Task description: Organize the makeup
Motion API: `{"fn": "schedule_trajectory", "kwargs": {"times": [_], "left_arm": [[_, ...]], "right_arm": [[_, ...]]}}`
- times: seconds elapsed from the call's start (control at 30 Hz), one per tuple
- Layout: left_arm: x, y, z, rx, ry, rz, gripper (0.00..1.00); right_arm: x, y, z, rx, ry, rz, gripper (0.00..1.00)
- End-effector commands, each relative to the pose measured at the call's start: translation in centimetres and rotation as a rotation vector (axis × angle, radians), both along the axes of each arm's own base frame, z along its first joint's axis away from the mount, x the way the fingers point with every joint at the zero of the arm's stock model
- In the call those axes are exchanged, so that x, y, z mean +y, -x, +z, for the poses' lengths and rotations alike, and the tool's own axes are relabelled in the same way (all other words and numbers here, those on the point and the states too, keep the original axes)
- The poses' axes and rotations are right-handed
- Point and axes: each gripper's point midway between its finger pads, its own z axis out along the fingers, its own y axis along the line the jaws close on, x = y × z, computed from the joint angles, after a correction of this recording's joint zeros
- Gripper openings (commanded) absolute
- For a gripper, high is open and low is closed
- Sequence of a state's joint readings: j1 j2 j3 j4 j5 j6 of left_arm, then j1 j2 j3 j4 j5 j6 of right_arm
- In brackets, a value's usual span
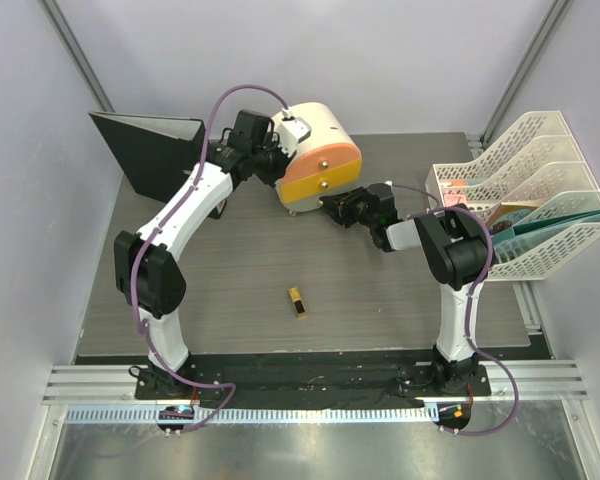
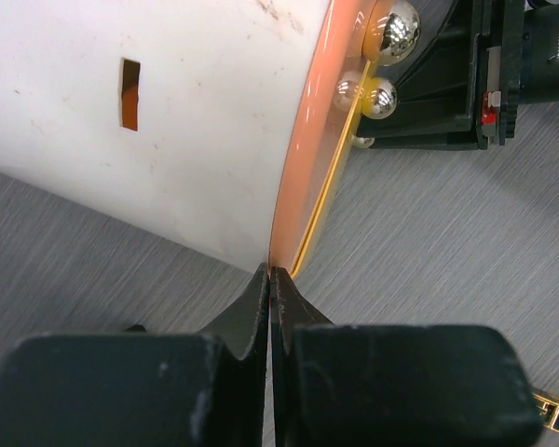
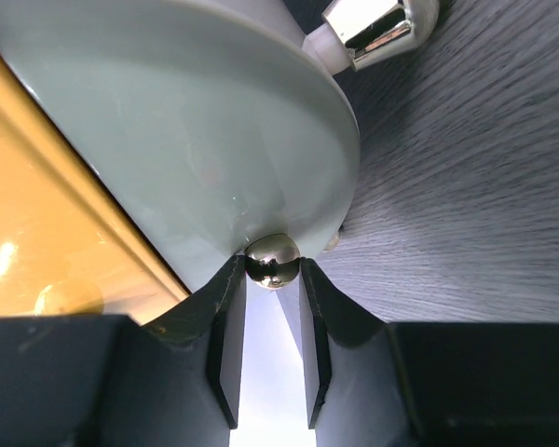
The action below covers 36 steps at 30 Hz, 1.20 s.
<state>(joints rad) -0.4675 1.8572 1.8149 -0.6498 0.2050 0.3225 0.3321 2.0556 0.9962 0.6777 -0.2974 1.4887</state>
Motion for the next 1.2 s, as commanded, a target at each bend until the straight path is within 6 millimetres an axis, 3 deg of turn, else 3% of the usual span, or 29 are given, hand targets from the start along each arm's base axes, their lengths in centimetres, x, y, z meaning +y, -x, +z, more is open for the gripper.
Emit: {"fn": "schedule_trajectory", "kwargs": {"times": [0.0, 0.3, 0.57, 0.87, 0.93, 1.0, 1.07, 1.17], "left_arm": [[-0.2, 0.4, 0.3, -0.004, 0.000, -0.017, 0.00], [-0.4, 0.2, 0.3, -0.001, 0.009, -0.016, 0.00], [-0.6, 0.3, 0.2, 0.009, 0.016, -0.018, 0.00], [-0.6, 0.3, 0.5, 0.000, 0.015, -0.023, 0.00], [-0.2, 0.2, 0.6, -0.009, 0.001, -0.012, 0.00], [0.0, 0.2, 0.7, -0.018, -0.010, -0.014, 0.00], [0.0, 0.2, 1.0, -0.026, -0.010, -0.015, 0.00], [-0.1, 0.1, 1.6, -0.035, 0.001, -0.017, 0.00]], "right_arm": [[-0.9, -1.3, 0.1, -0.020, 0.039, -0.062, 0.01], [-1.3, 1.4, 1.9, -0.027, 0.033, -0.029, 0.01], [-1.9, 5.5, 3.5, -0.023, 0.047, 0.025, 0.01], [-3.1, 9.4, 1.7, 0.040, 0.101, 0.053, 0.01], [-3.2, 9.8, 1.9, 0.037, 0.114, 0.059, 0.11], [-3.3, 9.6, 3.0, 0.010, 0.133, 0.063, 0.36], [-3.5, 9.9, 3.1, 0.010, 0.182, 0.085, 0.50], [-3.7, 9.9, 4.7, -0.033, 0.251, 0.117, 0.58]]}}
